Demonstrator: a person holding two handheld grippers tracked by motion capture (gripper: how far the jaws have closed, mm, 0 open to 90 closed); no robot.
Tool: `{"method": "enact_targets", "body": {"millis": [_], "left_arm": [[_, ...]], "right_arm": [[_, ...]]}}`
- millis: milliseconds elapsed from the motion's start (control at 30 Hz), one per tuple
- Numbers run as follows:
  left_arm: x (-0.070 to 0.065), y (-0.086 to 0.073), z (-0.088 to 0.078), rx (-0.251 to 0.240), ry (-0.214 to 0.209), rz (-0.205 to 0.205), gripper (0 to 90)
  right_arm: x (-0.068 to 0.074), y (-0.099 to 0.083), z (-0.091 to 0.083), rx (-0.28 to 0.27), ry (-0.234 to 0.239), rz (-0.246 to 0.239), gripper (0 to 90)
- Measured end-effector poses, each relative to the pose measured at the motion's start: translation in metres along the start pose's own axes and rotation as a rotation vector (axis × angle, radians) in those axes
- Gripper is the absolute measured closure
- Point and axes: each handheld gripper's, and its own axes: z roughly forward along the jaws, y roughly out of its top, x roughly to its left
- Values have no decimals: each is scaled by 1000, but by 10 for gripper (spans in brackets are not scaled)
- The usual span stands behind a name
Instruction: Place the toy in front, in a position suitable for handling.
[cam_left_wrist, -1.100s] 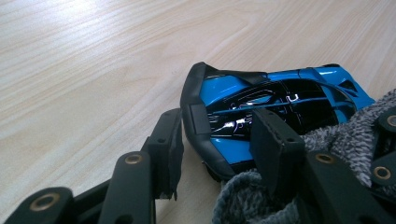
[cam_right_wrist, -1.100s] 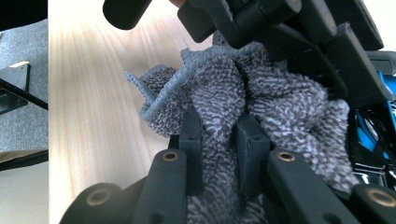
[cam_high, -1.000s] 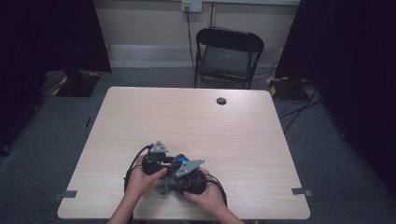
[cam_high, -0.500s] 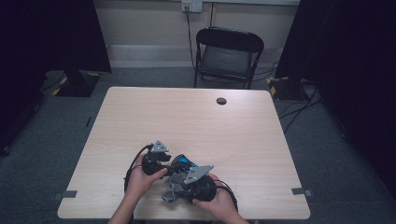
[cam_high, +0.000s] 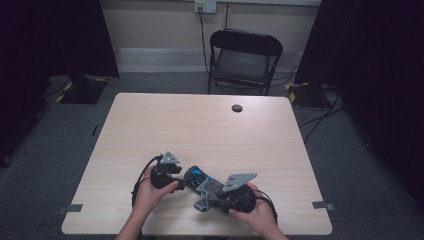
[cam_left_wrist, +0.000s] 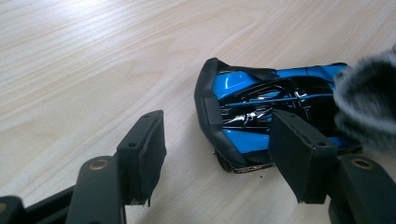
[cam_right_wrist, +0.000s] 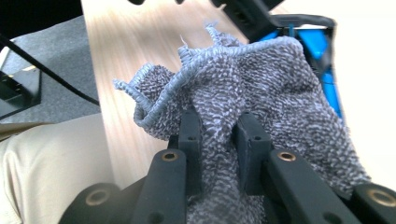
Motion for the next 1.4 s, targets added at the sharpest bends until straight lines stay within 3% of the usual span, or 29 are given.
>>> {"method": "enact_targets", "body": {"millis": [167,233,467,733,1400], "left_arm": [[-3,0,1,0,-5,0,365],[-4,0,1,8,-13,6,363],[-2,-2,0,11,-15,8,362],[-3,-2,0,15,-19,9,362],[-8,-3,-2,30,-32,23,370]], "right_arm": [[-9,0,-10,-10,-46,15,753],[-21,-5,-16,-21,-74,48,753],[-47,-24,-25,0,-174,96,752],[-67,-36,-31,-6,-236,151,748],[-74,-32,-9,-8,-252,165,722]]}}
